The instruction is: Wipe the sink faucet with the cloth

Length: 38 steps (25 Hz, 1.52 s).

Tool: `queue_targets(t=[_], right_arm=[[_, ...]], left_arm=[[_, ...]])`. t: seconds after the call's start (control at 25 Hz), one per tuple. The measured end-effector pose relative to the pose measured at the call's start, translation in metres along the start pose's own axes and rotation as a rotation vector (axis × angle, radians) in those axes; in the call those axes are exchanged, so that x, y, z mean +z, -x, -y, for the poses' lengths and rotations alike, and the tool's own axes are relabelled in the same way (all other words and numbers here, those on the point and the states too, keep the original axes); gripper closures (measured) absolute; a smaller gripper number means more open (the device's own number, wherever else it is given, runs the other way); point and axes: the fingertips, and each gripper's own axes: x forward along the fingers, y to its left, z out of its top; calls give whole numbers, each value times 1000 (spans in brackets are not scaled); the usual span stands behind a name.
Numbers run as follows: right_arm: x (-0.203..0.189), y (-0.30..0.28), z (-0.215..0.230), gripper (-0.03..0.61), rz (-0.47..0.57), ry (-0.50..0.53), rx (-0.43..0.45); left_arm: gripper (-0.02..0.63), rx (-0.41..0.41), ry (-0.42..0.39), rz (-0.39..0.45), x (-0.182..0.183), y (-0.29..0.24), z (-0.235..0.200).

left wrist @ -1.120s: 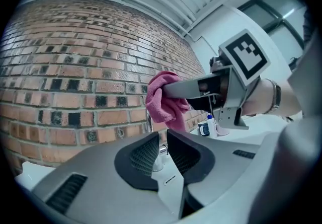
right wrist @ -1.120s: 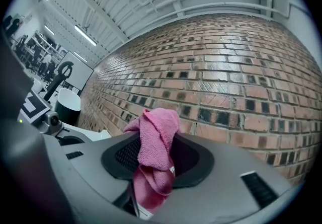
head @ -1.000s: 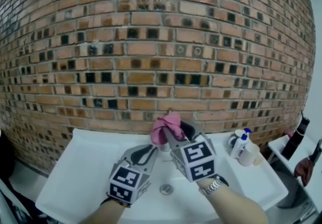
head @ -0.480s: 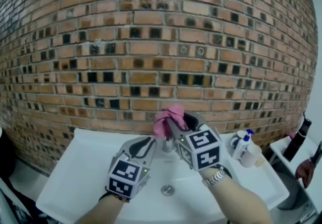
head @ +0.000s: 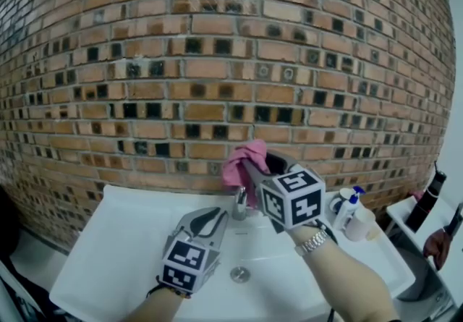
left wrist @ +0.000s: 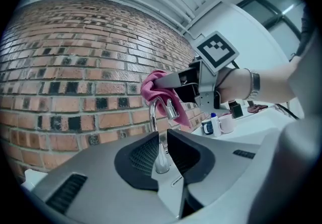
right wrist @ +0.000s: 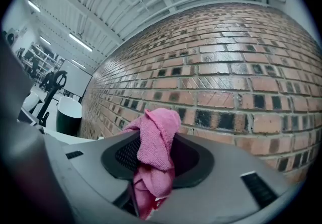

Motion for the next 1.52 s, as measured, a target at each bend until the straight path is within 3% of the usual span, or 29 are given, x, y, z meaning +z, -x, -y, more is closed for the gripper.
queue_targets(t=[0.64,0.96,1.24,1.52], right_arm=[[-4,-29,32,420,-29,-178,24],[-14,-40,50,422,-68,-210,-11],[-47,-51,70,428,-131,-255,-58],[-58,-65,74,439,-147,-225,-76]], left_arm=[[555,-7,-9,-16,-12,1,-4],[555,-11,-21,-18,-12,3,-4],[555,-9,-27,-25,-16,2,-7],[555,-9,-34,-28,-17,3,-9]])
